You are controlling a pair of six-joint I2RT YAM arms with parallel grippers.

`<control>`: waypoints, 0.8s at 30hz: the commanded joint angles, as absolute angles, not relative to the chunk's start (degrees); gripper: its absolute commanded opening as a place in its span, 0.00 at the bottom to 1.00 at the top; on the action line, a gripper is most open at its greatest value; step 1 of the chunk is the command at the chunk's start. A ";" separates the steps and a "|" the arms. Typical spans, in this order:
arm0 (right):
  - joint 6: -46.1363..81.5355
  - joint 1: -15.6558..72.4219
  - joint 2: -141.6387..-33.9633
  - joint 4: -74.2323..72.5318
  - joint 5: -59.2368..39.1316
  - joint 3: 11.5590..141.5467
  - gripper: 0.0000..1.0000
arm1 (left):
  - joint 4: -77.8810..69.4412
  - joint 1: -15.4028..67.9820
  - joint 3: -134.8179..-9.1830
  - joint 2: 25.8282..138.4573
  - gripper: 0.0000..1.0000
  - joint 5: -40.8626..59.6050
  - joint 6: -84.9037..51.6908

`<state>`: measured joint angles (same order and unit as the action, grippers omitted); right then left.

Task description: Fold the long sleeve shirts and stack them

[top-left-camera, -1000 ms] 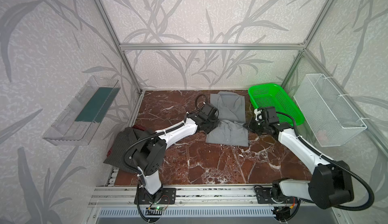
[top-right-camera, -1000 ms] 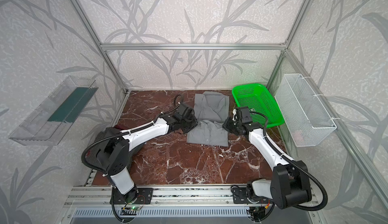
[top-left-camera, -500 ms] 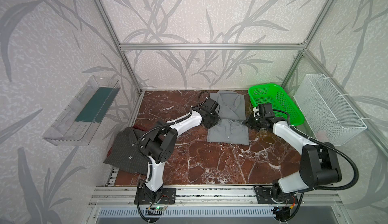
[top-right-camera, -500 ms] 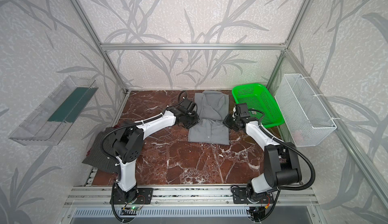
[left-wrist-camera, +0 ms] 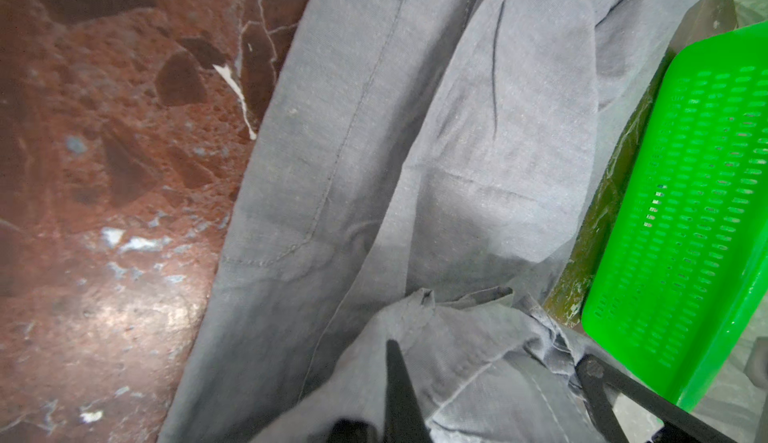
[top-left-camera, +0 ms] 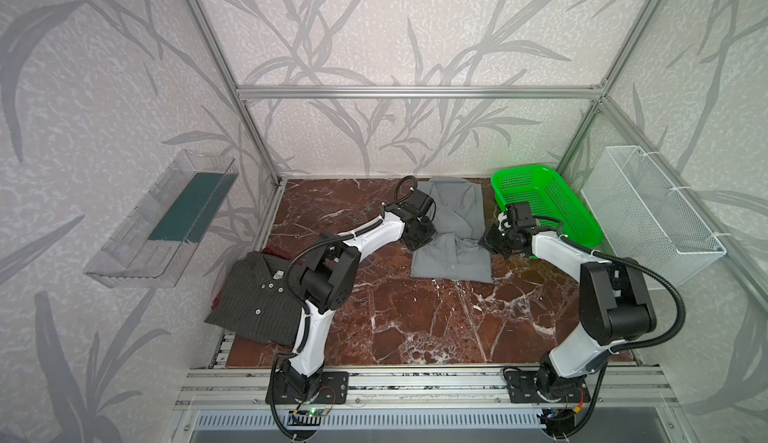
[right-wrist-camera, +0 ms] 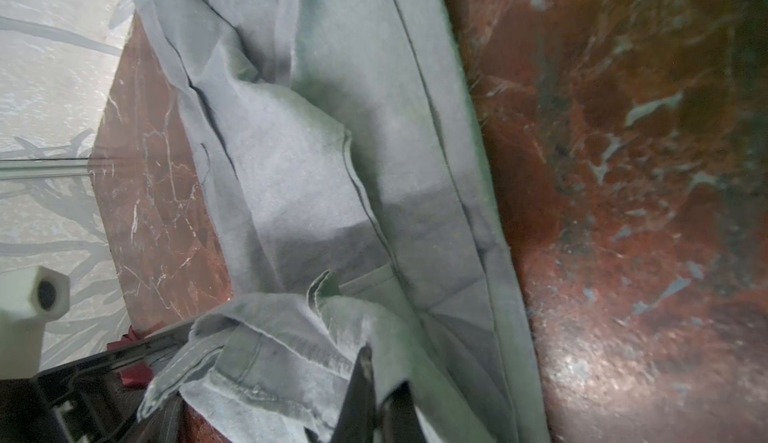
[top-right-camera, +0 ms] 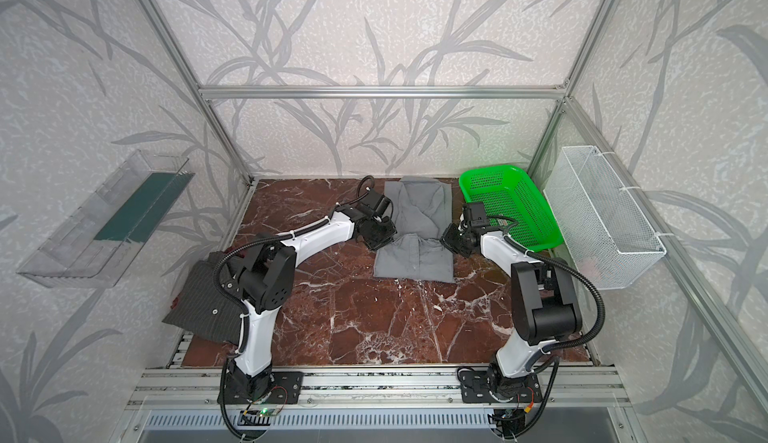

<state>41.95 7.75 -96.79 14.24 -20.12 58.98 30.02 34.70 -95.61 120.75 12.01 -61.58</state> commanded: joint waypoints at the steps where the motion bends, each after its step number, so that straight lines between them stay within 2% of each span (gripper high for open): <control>1: 41.66 7.38 -97.47 15.13 -20.76 61.96 0.03 | 33.43 34.13 -99.12 121.38 0.10 11.52 -60.17; 2: 41.66 7.35 -97.47 15.46 -20.67 62.34 0.07 | 34.03 34.06 -100.08 121.52 0.12 11.35 -59.87; 7: 41.38 7.33 -95.61 17.53 -19.54 63.96 0.29 | 37.22 33.56 -104.55 121.99 0.32 10.35 -58.34; 9: 41.05 7.36 -94.50 18.17 -19.01 64.29 0.34 | 37.90 33.18 -105.13 121.91 0.36 10.30 -58.05; 15: 40.32 7.55 -89.10 19.55 -18.43 63.40 0.38 | 38.95 32.42 -105.04 119.47 0.49 9.09 -56.81; 20: 39.24 10.66 -84.57 20.90 -18.13 60.51 0.37 | 38.83 32.53 -102.53 116.11 0.49 8.95 -55.78; 24: 40.89 13.93 -83.42 16.09 -18.99 55.55 0.34 | 36.43 32.55 -96.43 111.19 0.50 7.43 -54.44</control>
